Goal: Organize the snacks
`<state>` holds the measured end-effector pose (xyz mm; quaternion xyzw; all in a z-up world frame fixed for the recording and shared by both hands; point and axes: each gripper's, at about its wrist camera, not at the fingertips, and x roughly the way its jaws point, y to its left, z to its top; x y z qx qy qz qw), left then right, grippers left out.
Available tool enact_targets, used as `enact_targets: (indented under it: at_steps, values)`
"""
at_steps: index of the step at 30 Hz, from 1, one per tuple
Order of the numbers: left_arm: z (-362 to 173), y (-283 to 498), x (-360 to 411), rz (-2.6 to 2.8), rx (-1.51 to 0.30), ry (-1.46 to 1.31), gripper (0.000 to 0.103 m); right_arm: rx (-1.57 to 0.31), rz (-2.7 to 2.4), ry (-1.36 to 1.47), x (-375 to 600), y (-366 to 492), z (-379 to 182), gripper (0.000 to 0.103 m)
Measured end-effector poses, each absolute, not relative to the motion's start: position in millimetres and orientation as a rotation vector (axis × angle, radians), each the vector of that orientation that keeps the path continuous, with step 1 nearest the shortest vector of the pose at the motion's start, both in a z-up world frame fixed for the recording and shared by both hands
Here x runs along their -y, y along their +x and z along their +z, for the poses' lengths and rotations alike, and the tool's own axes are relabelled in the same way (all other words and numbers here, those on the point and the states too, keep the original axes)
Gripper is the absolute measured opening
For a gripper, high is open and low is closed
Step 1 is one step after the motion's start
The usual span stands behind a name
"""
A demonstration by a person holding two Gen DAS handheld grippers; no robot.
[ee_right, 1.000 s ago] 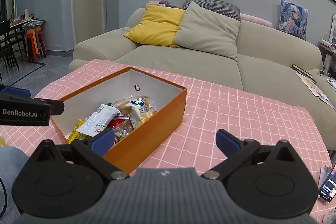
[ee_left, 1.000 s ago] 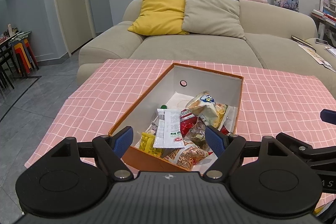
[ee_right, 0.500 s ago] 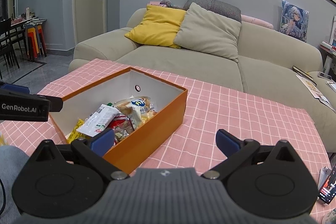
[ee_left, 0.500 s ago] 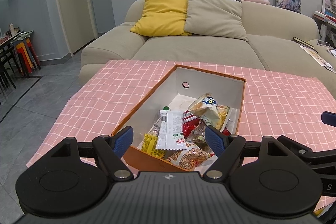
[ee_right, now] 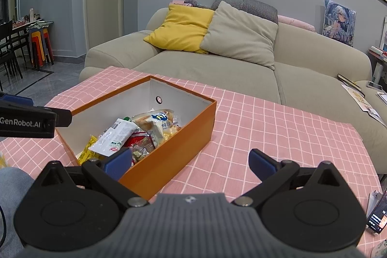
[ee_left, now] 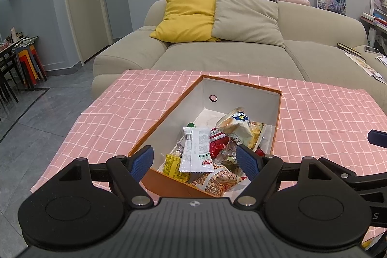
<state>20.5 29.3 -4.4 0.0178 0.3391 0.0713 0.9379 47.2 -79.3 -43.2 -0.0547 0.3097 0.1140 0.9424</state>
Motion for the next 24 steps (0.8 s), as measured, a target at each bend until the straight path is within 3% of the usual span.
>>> enact_targets:
  at_steps: [24]
  values:
    - [-5.2, 18.9, -26.8, 0.146, -0.696, 0.035, 0.091, -0.638, 0.227, -0.106, 79.1, 47.7, -45.1, 0.099]
